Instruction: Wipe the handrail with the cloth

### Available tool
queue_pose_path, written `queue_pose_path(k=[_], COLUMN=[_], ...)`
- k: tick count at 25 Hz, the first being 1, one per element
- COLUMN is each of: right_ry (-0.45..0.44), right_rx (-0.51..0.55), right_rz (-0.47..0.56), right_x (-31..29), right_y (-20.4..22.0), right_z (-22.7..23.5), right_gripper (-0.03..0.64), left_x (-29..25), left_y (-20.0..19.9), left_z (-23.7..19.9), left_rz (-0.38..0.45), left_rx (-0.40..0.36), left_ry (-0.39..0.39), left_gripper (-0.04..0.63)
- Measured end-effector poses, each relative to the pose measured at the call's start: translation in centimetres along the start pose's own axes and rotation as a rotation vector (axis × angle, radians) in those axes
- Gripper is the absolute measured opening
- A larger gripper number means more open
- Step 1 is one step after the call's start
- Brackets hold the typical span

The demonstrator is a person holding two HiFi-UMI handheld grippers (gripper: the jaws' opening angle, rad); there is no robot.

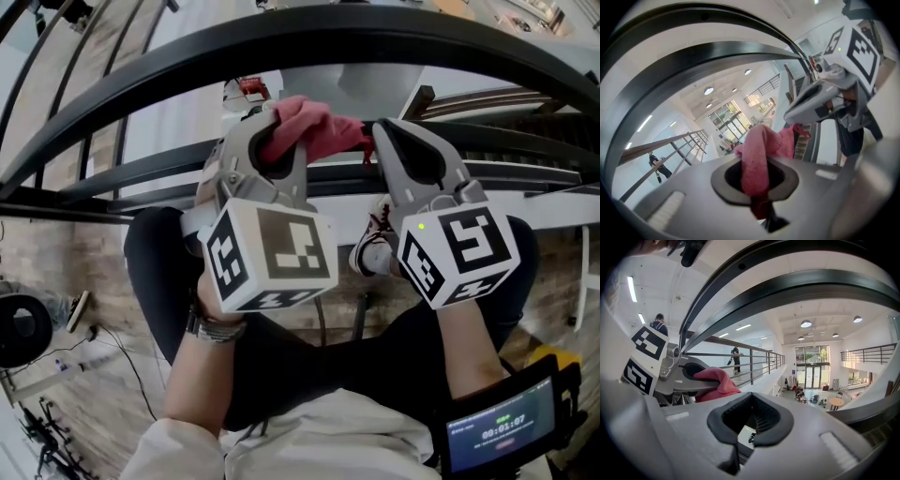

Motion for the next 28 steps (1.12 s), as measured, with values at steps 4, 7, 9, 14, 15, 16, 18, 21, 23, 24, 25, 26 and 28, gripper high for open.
queue_pose_path(k=[4,7,9,14,15,16,18,21,23,24,25,26,28], right_ry=[0.014,0.017,0.021,0.014,0.013,0.011,0.007,-0.001,-0.012,-0.018,-0.024,-0.028,-0.037], right_rx=[-0.007,-0.007,-0.009,0.001,0.004,0.008,0.011,0.012,0.019,0.023,0.027,0.029,0.034], right_rz=[0.001,-0.001,-0.003,0.002,0.001,0.000,-0.002,-0.006,-0.009,-0.011,-0.013,-0.015,-0.016], right_x=[0.1,0.0,0.1,0.3,0.3,0.3,0.3,0.2,0.2,0.2,0.2,0.2,0.1], right_y=[0.1,0.2,0.4,0.3,0.3,0.4,0.4,0.3,0.3,0.4,0.4,0.4,0.4], right_z=[0.2,0.3,0.4,0.4,0.3,0.3,0.1,0.0,-0.2,-0.3,-0.5,-0.6,-0.9], right_gripper=[0.002,0.002,0.002,0.002,0.002,0.002,0.002,0.002,0.002,0.002,0.002,0.002,0.002], left_x=[-0.2,-0.4,-0.5,-0.6,-0.6,-0.6,-0.5,-0.5,-0.6,-0.6,-0.7,-0.8,-0.8], left_y=[-0.2,-0.4,-0.5,-0.9,-0.9,-0.8,-0.7,-0.8,-0.9,-1.0,-1.1,-1.2,-1.3], left_z=[0.1,0.3,0.5,0.8,0.8,0.8,0.8,0.9,1.0,1.0,1.1,1.1,1.1], left_rz=[0.005,0.010,0.014,0.026,0.028,0.030,0.033,0.039,0.041,0.043,0.045,0.047,0.051], left_rx=[-0.014,-0.020,-0.026,-0.041,-0.042,-0.042,-0.043,-0.047,-0.047,-0.047,-0.047,-0.048,-0.048], left_ry=[0.004,0.009,0.011,0.010,0.010,0.009,0.004,-0.001,-0.003,-0.004,-0.003,-0.001,0.001], left_gripper=[0.023,0.023,0.025,0.024,0.023,0.023,0.025,0.025,0.023,0.024,0.024,0.024,0.024])
Point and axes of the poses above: the fingertips, and each gripper's own axes: x backward along the fingers, z to its right, y out of its underside, the point moved 9 cm from there along x, backward along the fingers, and after that the axes turned 8 degrees about -x, right-handed, at the moved point
